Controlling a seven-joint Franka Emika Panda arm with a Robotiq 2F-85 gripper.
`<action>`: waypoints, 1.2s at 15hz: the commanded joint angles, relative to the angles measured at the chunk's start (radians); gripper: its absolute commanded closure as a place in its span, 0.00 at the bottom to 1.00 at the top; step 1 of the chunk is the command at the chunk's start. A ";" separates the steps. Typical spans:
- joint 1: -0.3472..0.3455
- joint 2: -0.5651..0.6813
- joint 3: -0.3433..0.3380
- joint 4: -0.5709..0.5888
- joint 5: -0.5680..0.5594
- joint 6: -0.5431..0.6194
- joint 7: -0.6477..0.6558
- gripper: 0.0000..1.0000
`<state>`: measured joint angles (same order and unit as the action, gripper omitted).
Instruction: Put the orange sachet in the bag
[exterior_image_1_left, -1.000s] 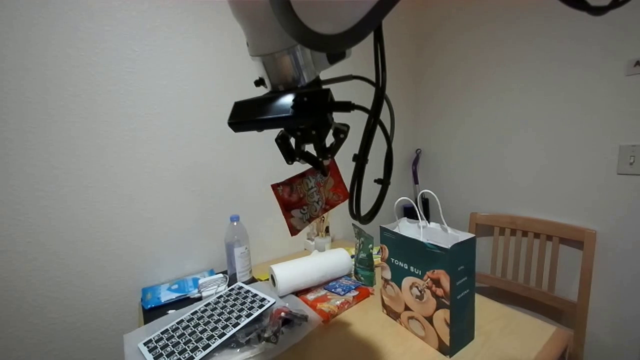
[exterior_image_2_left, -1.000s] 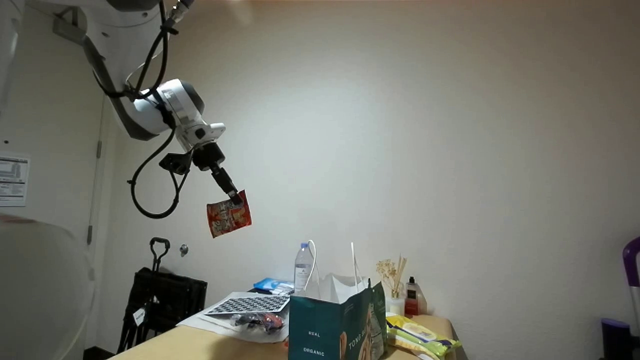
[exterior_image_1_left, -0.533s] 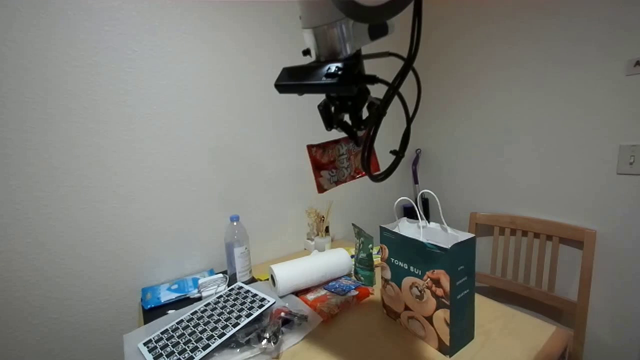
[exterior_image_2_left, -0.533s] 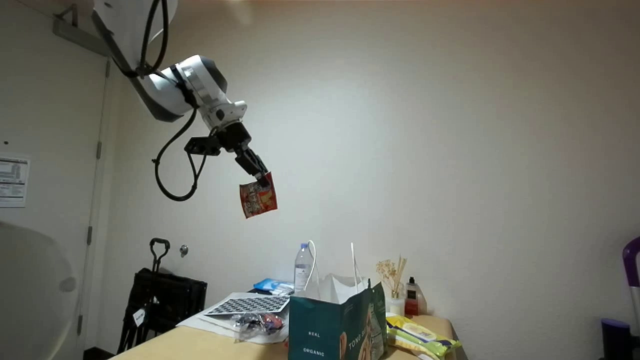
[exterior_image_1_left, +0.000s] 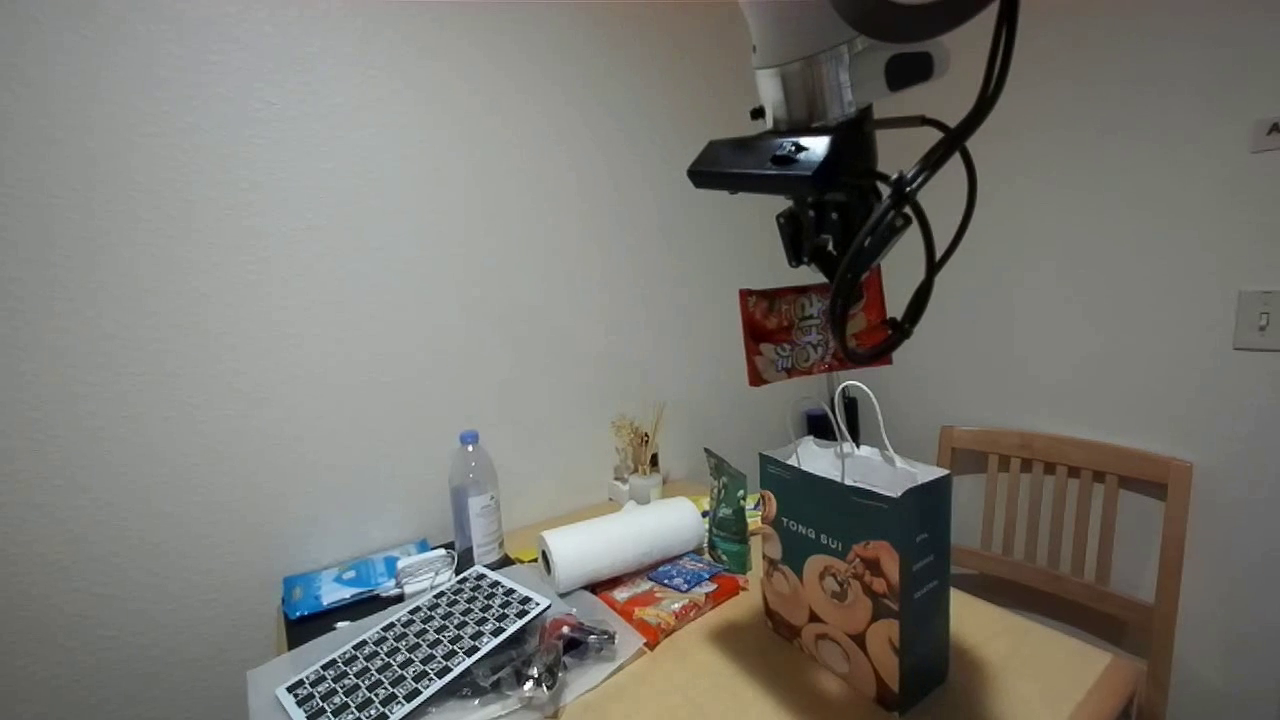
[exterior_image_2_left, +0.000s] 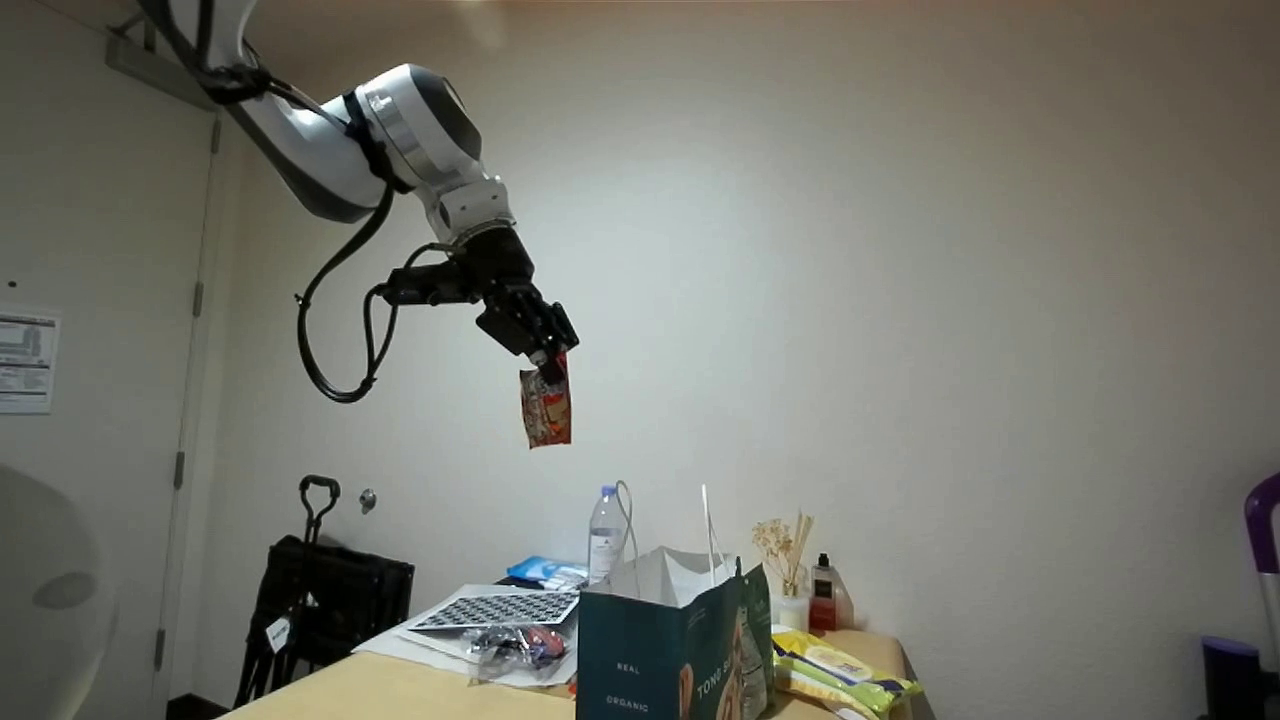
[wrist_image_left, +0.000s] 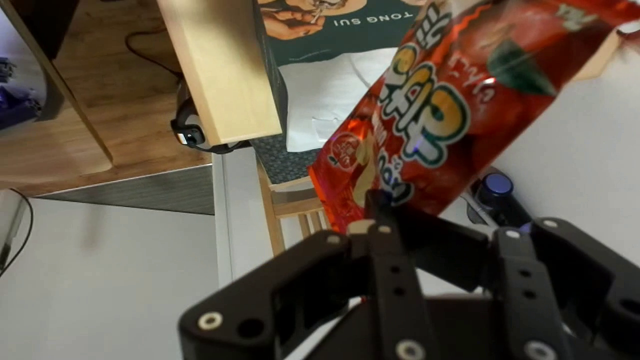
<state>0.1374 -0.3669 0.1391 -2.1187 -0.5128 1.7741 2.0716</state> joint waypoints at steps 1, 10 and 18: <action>-0.038 -0.010 0.031 -0.011 0.012 0.005 -0.002 0.97; -0.165 0.058 0.016 0.022 -0.105 0.002 0.279 0.99; -0.176 0.154 -0.019 0.038 -0.085 -0.058 0.377 0.72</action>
<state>-0.0426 -0.2482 0.1237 -2.1116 -0.6025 1.7578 2.4087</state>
